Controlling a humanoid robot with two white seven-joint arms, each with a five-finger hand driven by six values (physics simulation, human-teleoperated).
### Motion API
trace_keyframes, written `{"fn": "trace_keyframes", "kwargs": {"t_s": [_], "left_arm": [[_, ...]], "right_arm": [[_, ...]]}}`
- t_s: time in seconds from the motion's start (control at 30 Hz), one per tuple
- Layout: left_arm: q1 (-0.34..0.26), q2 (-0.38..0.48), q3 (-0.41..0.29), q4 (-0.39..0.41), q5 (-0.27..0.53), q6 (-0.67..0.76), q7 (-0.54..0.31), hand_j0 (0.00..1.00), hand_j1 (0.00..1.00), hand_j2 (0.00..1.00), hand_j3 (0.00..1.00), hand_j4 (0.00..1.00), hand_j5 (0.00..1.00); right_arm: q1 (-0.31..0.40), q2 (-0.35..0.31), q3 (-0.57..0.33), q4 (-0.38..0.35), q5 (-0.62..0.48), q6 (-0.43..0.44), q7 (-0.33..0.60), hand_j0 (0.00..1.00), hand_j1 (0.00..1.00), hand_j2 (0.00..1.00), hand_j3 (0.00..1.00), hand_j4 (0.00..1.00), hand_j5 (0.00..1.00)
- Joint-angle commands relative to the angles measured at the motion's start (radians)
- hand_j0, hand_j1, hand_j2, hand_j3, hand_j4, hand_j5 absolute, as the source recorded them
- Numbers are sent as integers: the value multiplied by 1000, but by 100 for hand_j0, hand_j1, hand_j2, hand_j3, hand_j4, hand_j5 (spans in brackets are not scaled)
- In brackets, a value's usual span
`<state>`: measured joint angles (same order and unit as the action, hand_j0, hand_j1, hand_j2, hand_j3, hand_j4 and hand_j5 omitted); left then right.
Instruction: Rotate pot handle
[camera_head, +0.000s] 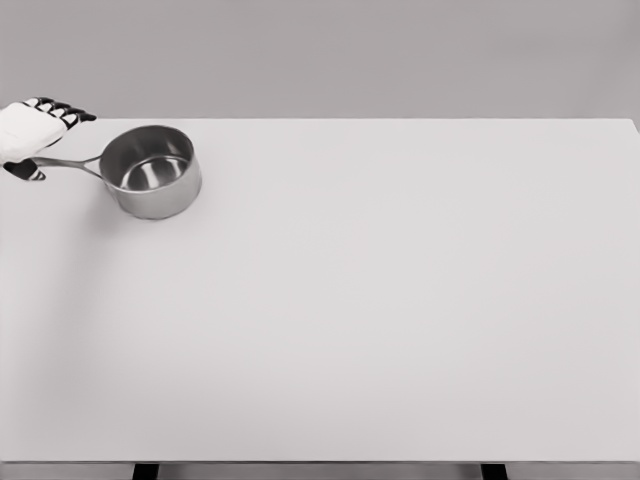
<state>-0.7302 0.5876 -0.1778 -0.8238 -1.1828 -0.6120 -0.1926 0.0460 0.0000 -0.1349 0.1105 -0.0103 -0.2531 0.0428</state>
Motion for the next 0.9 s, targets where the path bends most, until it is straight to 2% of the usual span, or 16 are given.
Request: {"fn": "trace_keyframes", "kwargs": {"t_s": [0.0,0.37,0.63,0.7,0.73,0.87], "left_arm": [[0,-6,1,5,-4,1,1,100,100,100,100,100,100],[-29,-38,-3,5,-35,1,-2,100,100,100,100,100,100],[-14,-22,-3,-14,-21,1,-1,100,100,100,100,100,100],[-8,-15,1,-54,-14,1,-1,100,100,100,100,100,100],[14,1,4,-77,3,1,-1,100,100,100,100,100,100],[127,113,4,-262,170,1,-4,100,100,100,100,100,100]], "right_arm": [[0,0,0,0,0,0,0,100,100,100,100,100,100],[0,0,0,0,0,0,0,100,100,100,100,100,100],[0,0,0,0,0,0,0,100,100,100,100,100,100],[0,0,1,0,0,0,0,100,100,100,100,100,100],[0,0,0,0,1,0,0,100,100,100,100,100,100],[0,0,0,0,0,0,0,100,100,100,100,100,100]]}}
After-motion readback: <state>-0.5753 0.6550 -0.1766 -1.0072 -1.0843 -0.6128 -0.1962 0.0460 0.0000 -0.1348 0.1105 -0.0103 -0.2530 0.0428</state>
